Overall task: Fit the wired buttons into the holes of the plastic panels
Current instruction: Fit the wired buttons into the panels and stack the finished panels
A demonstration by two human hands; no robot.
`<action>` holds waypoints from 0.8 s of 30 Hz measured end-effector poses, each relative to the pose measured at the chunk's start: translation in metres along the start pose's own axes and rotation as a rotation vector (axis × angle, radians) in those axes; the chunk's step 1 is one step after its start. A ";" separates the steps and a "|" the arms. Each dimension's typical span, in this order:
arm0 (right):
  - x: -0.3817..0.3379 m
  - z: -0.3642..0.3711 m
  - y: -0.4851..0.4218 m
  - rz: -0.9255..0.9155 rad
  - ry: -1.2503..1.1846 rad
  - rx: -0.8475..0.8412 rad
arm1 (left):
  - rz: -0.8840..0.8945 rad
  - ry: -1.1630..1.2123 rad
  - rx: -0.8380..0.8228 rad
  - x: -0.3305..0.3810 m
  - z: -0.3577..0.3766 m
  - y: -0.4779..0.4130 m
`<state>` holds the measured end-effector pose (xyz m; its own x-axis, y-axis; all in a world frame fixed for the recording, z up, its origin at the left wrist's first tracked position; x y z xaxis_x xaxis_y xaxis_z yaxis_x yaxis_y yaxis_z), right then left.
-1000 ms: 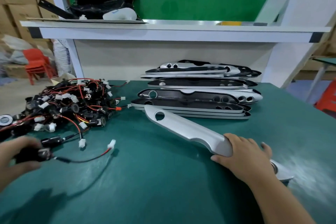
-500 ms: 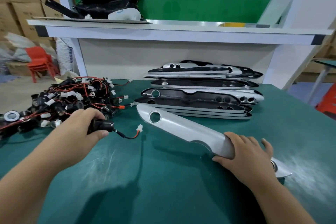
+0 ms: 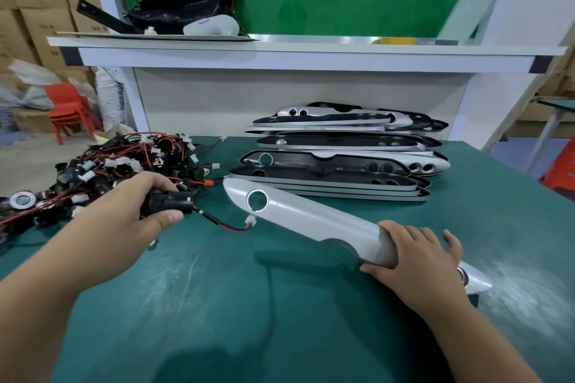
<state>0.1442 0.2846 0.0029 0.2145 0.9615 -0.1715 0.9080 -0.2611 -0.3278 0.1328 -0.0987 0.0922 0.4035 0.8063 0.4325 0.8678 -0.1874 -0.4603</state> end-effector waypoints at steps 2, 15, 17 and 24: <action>0.000 0.000 0.000 -0.004 0.002 -0.005 | 0.006 0.004 -0.002 -0.003 -0.001 0.001; 0.003 0.001 -0.001 0.028 0.016 -0.013 | -0.031 0.004 0.029 0.008 -0.005 -0.001; 0.002 0.001 0.000 0.015 0.010 -0.005 | -0.048 0.005 0.022 0.014 -0.002 -0.002; 0.000 -0.002 0.000 -0.009 0.021 0.056 | -0.095 -0.020 0.050 0.022 0.002 -0.005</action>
<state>0.1448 0.2846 0.0044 0.2144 0.9654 -0.1487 0.8886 -0.2560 -0.3805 0.1369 -0.0792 0.1024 0.3139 0.8304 0.4603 0.8860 -0.0819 -0.4564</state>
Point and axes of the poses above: each hand's wrist, its own y-axis away from the middle knuckle, its own z-axis out of the palm, x = y × z, the point moved 2 cm from there along -y, towards the middle knuckle, and after that the axes turned 7 degrees about z, right-handed, at the moved point
